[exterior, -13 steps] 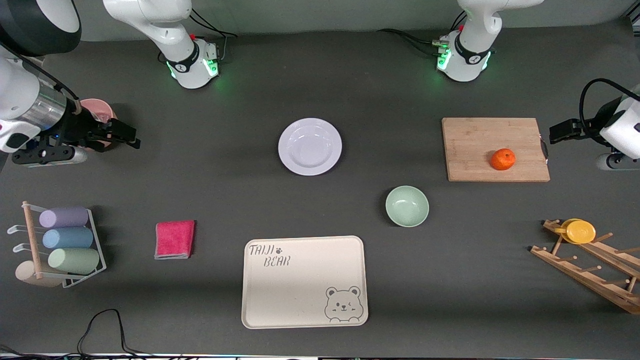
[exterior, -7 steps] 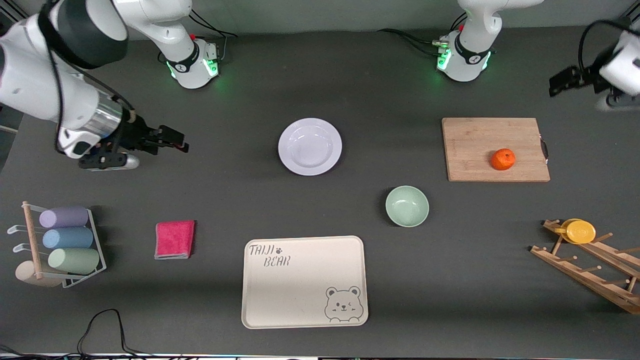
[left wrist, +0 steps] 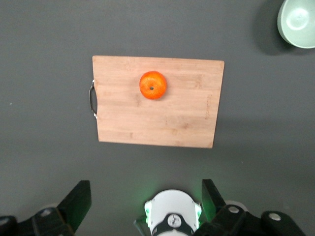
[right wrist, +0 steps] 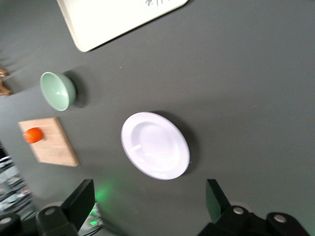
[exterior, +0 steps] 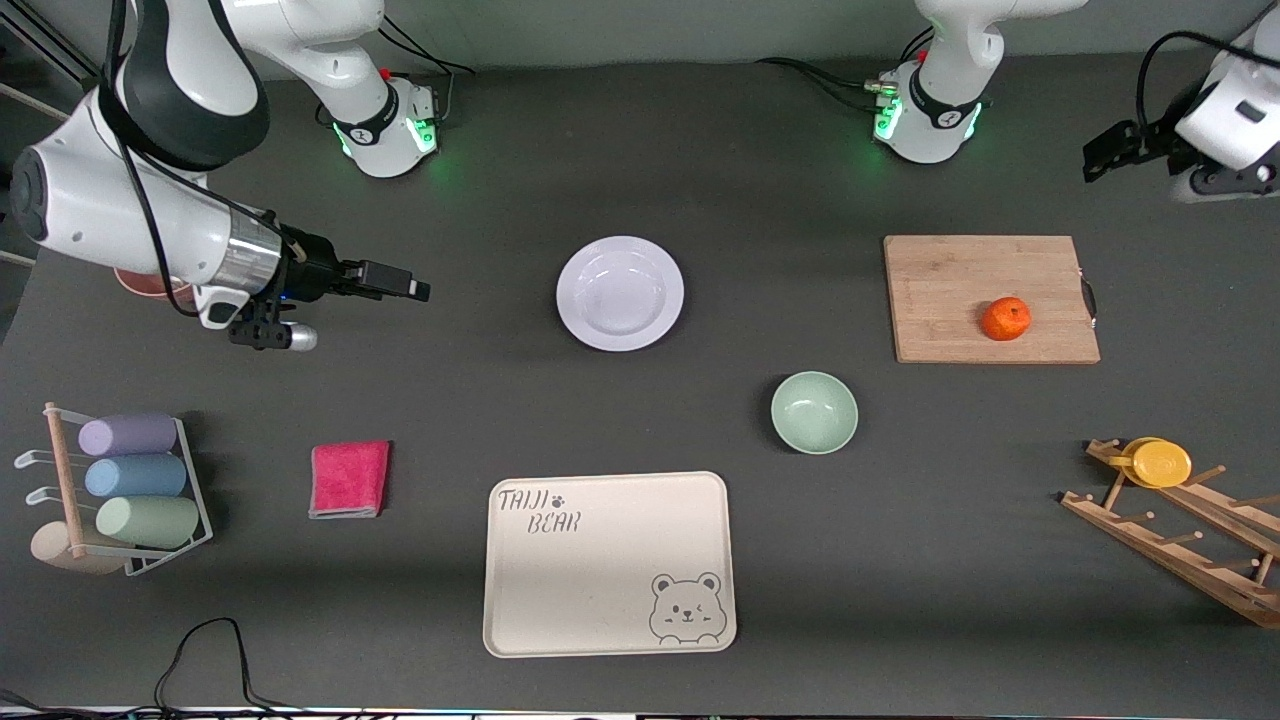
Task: Place orange and plate with both arms
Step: 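Move the right gripper toward the white plate while the left gripper reaches the orange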
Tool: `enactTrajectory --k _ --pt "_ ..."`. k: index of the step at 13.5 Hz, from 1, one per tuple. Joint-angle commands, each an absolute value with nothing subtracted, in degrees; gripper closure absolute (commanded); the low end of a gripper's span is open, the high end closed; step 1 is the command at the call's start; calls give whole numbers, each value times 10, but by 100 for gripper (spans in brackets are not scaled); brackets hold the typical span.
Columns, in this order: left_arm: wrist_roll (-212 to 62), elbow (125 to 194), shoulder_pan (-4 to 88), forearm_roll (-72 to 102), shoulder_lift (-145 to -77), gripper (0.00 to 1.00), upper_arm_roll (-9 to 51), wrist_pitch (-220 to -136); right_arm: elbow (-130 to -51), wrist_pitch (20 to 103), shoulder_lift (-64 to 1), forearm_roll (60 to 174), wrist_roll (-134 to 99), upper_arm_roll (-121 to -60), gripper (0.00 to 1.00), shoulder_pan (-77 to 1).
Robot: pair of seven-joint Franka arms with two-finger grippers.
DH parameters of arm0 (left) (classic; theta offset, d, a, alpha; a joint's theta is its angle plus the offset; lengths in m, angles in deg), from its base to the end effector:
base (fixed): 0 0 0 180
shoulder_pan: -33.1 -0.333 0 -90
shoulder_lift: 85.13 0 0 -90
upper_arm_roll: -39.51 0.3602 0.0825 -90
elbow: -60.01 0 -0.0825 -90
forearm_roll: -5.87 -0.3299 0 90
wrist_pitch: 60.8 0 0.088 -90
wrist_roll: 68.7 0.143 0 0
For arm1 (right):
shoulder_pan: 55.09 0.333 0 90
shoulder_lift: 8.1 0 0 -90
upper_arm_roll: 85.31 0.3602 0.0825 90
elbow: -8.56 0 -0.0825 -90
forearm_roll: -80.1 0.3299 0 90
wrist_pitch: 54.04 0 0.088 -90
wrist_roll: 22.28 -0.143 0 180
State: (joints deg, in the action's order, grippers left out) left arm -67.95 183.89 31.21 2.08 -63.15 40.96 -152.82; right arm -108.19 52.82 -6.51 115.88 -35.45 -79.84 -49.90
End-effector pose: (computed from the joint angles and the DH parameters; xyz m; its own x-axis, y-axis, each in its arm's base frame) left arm 0.3426 0.0307 0.5548 0.9843 0.0386 -0.1724 0.0298 -0.9982 -0.0530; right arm 0.4611 0.1534 0.4943 0.9338 -0.1812 -0.3086 -0.3151 -0.8250 -0.4691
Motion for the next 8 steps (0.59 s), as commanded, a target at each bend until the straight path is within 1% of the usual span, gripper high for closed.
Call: enactTrajectory --k 1,4,8 --pt "-644 1930 305 16 -632 0 428 -1641 -1105 540 -77 1213 -332 -799 0 -496" --pt "-643 2004 289 16 -674 0 429 -1770 -1153 545 -92 1275 -227 -800 0 -499" --pt "-643 2093 275 16 -716 0 429 -1929 -1177 554 -103 1278 -200 -800 0 -498"
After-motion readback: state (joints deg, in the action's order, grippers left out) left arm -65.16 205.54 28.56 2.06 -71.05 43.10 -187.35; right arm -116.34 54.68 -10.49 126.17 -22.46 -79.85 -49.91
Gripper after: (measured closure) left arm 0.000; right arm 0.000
